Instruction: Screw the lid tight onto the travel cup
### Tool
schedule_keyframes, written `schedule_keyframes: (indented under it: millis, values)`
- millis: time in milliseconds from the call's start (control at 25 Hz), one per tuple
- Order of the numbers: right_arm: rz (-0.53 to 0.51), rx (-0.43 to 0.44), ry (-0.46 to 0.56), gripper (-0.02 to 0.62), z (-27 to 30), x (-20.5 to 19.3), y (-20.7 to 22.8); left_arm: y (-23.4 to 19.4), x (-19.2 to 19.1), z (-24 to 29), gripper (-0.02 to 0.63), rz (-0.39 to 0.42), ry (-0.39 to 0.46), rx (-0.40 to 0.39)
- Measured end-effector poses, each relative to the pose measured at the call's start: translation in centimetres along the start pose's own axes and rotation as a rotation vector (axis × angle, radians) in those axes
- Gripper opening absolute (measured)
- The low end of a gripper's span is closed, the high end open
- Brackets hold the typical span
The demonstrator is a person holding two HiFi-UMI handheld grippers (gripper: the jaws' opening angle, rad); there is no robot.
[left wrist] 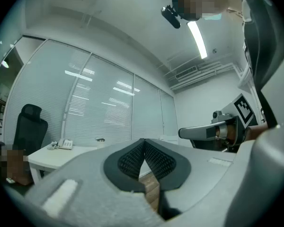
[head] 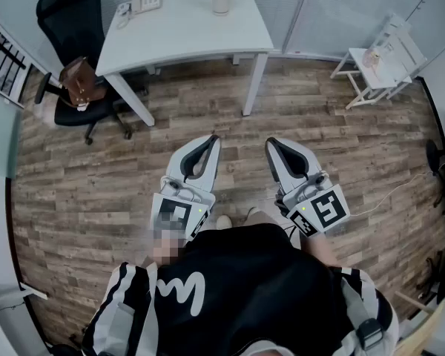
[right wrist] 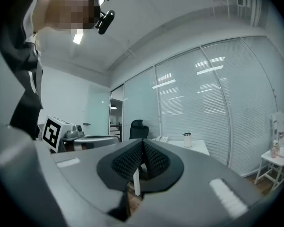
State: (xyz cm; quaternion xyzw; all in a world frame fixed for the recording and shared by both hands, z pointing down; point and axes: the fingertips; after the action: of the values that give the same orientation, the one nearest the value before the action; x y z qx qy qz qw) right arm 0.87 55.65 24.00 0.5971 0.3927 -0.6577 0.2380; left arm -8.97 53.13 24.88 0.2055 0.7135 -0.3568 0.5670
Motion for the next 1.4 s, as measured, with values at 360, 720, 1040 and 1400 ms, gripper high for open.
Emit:
schedule_keyframes:
  millis: [360, 720, 1040, 1400]
  values:
    - [-0.082, -0.234, -0.084, -0.002, 6.7, -2.0, 6.7, -3.8, 1.9, 7.6, 0.002, 0.012, 0.023, 0.109]
    - [-0.039, -0.178, -0.051, -0.002, 5.4, -1.8, 2.4, -3.9, -0.4, 4.0, 0.002, 0.028, -0.025, 0.106]
    - [-0.036, -0.184, 0.045, -0.002, 5.1, -0.2, 2.6, -4.5, -0.3, 2.9, 0.002, 0.033, -0.015, 0.128]
    - [-0.035, -0.180, -0.021, -0.002, 6.3, -3.6, 4.3, -5.9, -0.5, 4.3, 0.002, 0.018, -0.023, 0.108]
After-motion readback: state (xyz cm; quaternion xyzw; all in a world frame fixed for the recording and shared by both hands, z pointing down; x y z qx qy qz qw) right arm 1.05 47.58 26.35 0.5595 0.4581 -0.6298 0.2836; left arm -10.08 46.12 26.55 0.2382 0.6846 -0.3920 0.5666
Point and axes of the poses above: the fingertips, and each gripper's own axes: z forward along the fingers, y to its right, x out of its top, and after that the axes turned 15 degrees about -z, right-handed
